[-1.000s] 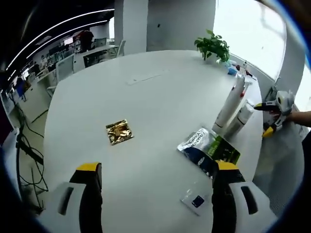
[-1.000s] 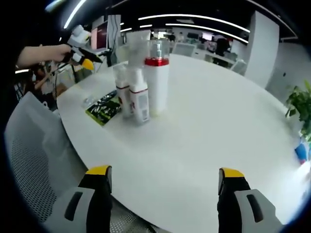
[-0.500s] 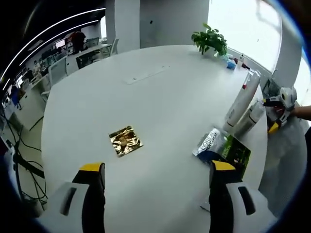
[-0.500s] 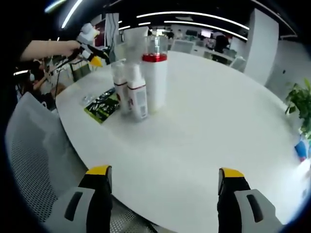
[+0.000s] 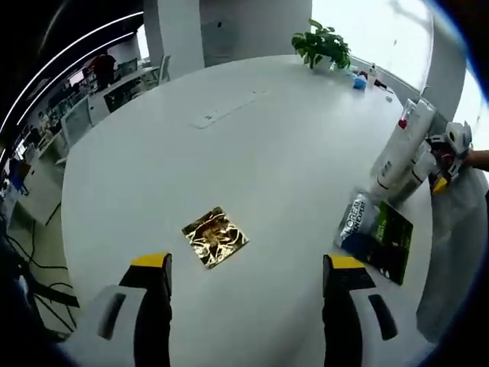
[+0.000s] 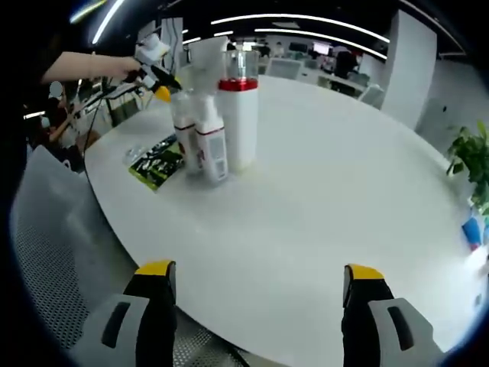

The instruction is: Arrange the skincare products in the storage area until every visible bottle or jar stands upright without overlapping.

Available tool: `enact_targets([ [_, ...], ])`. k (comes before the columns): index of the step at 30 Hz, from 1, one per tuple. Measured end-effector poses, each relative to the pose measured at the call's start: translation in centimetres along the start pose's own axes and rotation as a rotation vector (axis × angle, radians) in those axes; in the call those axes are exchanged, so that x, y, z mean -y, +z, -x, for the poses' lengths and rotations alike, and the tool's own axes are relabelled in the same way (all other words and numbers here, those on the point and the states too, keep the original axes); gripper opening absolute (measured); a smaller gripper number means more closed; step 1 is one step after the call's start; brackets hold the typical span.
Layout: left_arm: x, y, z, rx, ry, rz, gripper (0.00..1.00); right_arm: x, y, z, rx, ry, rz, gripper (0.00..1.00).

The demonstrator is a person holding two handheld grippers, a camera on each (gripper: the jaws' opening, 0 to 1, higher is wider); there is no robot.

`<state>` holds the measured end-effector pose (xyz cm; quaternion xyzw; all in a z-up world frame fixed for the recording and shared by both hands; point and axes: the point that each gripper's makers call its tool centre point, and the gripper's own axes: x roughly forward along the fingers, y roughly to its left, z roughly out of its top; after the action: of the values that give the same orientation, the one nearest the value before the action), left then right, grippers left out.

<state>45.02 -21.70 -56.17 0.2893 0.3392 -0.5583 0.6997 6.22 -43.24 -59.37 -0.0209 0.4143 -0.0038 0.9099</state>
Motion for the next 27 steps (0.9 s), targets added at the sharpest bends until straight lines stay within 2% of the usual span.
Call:
enact_targets([
  [6,-0.9,0.9,-1.2,-0.033,-0.027,-0.060,0.69,0.1,-0.2,0.1,-0.014,-0.008,-0.003,0.95],
  [15,-1.3,0.2,-2.5,-0.109,-0.088,-0.130,0.67,0.2,-0.5,0.1,-0.031,-0.017,-0.013,0.94],
  [18,-1.6,0.3,-3.2,-0.119,-0.105,-0.140,0.66,0.2,-0.6,0.1,-0.039,-0.018,-0.012,0.94],
  [22,-1.0,0.3,-3.4,-0.128,-0.114,-0.154,0.66,0.2,-0.7,0.1,-0.045,-0.015,-0.014,0.94],
  [24,-1.8,0.2,-4.1,-0.131,-0.125,-0.156,0.65,0.2,-0.8,0.0,-0.051,-0.014,-0.013,0.94],
  [27,-1.6,0.4,-4.3,-0.136,-0.128,-0.158,0.63,0.1,-0.9,0.0,-0.055,-0.010,-0.014,0.94],
])
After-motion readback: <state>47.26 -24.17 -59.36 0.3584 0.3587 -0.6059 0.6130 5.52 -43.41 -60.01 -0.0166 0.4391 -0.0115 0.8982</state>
